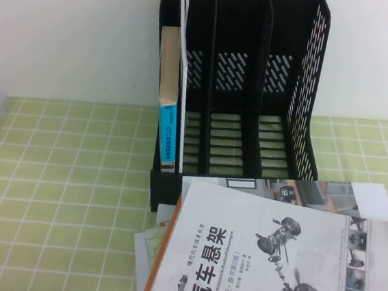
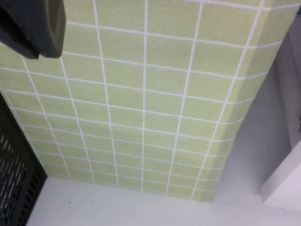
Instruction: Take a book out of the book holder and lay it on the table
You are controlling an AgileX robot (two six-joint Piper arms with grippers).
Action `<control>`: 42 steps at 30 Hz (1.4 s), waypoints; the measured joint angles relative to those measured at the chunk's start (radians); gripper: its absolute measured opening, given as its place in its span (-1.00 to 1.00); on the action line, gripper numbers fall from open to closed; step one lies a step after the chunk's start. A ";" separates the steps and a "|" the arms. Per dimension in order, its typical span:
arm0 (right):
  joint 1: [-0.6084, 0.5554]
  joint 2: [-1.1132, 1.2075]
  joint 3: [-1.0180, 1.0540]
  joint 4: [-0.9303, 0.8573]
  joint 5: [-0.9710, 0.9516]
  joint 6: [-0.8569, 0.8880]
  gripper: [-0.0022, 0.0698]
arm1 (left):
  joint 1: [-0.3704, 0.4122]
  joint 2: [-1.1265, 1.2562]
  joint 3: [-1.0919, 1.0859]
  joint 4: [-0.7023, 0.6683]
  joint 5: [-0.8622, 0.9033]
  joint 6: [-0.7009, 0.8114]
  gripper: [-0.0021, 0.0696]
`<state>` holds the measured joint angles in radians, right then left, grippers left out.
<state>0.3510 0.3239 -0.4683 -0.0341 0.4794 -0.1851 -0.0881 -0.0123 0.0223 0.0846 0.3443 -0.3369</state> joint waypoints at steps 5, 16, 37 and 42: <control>-0.132 -0.149 0.217 -0.005 -0.108 0.100 -0.94 | 0.000 0.000 0.000 0.000 0.000 0.000 -0.95; -0.258 -0.334 0.490 0.062 -0.100 0.129 -0.94 | 0.000 0.000 0.000 -0.002 0.000 0.000 -0.95; -0.405 -0.334 0.490 0.082 -0.100 0.046 -0.95 | 0.000 0.000 0.000 -0.002 0.002 0.000 -0.95; -0.464 -0.334 0.490 0.082 -0.101 0.046 -0.95 | 0.000 0.000 0.000 -0.002 0.002 0.000 -0.95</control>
<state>-0.1125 -0.0104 0.0221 0.0479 0.3780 -0.1386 -0.0881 -0.0123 0.0223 0.0831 0.3458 -0.3369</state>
